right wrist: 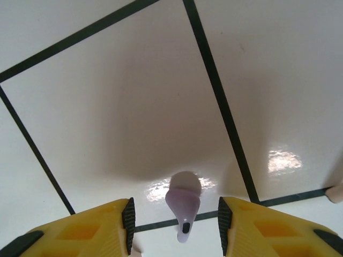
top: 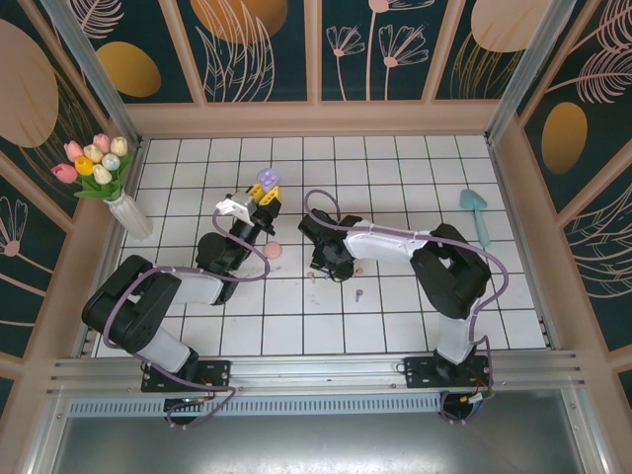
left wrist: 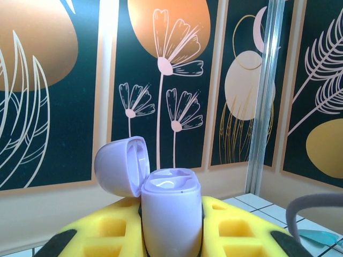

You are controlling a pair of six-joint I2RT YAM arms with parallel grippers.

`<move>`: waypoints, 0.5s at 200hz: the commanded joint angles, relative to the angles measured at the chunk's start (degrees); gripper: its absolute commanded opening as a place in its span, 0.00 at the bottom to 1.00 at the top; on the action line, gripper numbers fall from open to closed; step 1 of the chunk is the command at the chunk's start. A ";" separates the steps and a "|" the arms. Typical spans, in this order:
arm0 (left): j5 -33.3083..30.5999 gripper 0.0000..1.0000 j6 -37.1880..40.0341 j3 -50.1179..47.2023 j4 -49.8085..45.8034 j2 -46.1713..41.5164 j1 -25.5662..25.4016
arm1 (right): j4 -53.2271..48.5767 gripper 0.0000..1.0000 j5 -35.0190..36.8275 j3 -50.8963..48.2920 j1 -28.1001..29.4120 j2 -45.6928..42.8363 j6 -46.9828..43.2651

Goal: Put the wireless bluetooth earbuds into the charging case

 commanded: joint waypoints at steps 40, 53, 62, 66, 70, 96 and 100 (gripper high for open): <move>0.39 0.00 -1.39 -0.04 6.38 1.32 0.57 | -2.04 0.43 -0.45 1.19 0.76 1.98 0.04; 0.38 0.00 -1.56 -0.10 6.72 1.58 0.55 | -2.04 0.43 -0.49 1.27 0.82 2.33 -0.03; 0.40 0.00 -1.65 -0.05 6.93 1.79 0.51 | -2.04 0.42 -0.58 1.28 0.89 2.54 -0.09; 0.36 0.00 -1.72 -0.02 6.98 1.86 0.56 | -2.04 0.42 -0.61 1.37 0.89 2.65 -0.12; 0.39 0.00 -1.74 -0.01 7.08 1.95 0.60 | -2.05 0.41 -0.65 1.40 0.93 2.75 -0.18; 0.51 0.00 -2.01 0.08 7.46 2.39 0.60 | -2.07 0.40 -0.56 1.37 1.11 3.14 -0.43; 0.53 0.00 -2.08 0.13 7.48 2.40 0.61 | -2.07 0.40 -0.56 1.31 1.08 3.23 -0.43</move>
